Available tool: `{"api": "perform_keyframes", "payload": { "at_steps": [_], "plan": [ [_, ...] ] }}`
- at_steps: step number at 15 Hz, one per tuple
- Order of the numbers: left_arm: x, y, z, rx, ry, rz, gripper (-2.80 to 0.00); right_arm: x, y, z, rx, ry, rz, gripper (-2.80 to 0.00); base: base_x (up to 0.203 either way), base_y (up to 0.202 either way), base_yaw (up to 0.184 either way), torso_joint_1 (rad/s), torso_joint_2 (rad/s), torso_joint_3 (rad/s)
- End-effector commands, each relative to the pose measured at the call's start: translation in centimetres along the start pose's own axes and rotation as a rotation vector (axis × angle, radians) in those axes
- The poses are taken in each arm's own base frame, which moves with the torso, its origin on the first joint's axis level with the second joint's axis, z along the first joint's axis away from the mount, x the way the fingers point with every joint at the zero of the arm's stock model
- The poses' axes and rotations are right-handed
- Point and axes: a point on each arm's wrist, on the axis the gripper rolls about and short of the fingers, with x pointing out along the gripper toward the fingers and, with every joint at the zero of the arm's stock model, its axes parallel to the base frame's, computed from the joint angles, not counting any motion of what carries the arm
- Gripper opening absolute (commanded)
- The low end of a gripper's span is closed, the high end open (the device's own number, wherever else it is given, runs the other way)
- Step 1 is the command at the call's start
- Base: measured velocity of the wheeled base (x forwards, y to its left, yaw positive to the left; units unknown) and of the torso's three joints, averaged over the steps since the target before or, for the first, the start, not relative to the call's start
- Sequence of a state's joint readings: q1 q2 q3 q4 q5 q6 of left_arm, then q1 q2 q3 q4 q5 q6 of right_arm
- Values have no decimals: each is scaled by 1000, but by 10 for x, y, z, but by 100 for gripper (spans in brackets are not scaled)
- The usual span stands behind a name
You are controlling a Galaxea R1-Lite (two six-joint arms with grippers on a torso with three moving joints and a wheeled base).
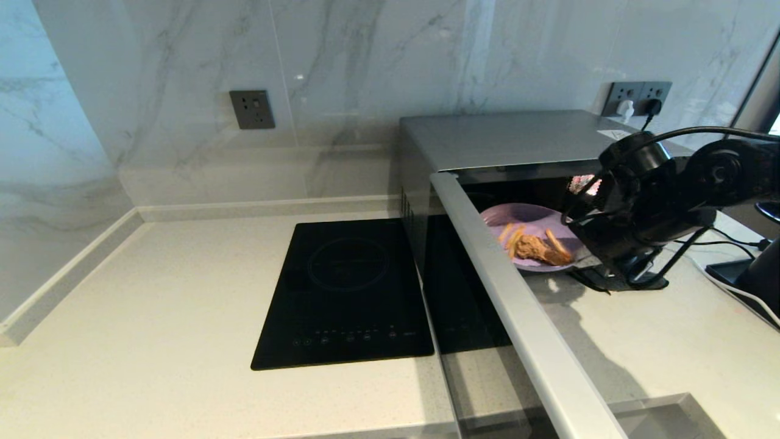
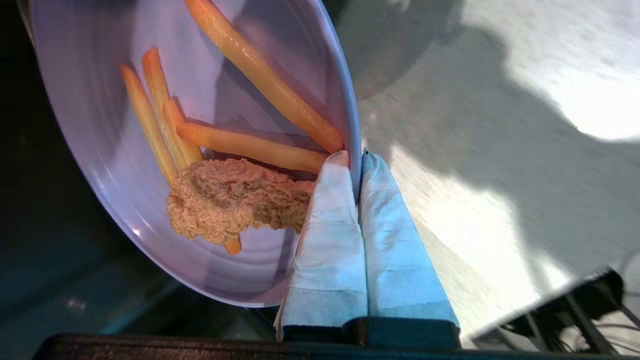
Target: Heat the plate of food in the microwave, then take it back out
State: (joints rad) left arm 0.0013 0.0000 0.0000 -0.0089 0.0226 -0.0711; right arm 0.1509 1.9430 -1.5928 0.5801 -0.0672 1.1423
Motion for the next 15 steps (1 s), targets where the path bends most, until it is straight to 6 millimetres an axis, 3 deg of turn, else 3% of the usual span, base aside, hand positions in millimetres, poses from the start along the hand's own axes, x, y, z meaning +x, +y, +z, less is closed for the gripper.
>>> {"api": "perform_keyframes", "payload": {
  "at_steps": [1, 8, 11, 15],
  "plan": [
    [0, 0, 0, -1, 1, 1, -280, -33, -17, -6, 3, -6, 15, -280, 0, 0, 0, 0, 0, 0],
    [0, 0, 0, -1, 1, 1, -280, -99, -81, -25, -3, -33, 22, -280, 0, 0, 0, 0, 0, 0],
    [0, 0, 0, -1, 1, 1, -280, -104, -107, -21, 49, -60, -24, -280, 0, 0, 0, 0, 0, 0],
    [0, 0, 0, -1, 1, 1, -280, -105, -141, 11, 148, -149, -113, -280, 0, 0, 0, 0, 0, 0]
  ]
}}
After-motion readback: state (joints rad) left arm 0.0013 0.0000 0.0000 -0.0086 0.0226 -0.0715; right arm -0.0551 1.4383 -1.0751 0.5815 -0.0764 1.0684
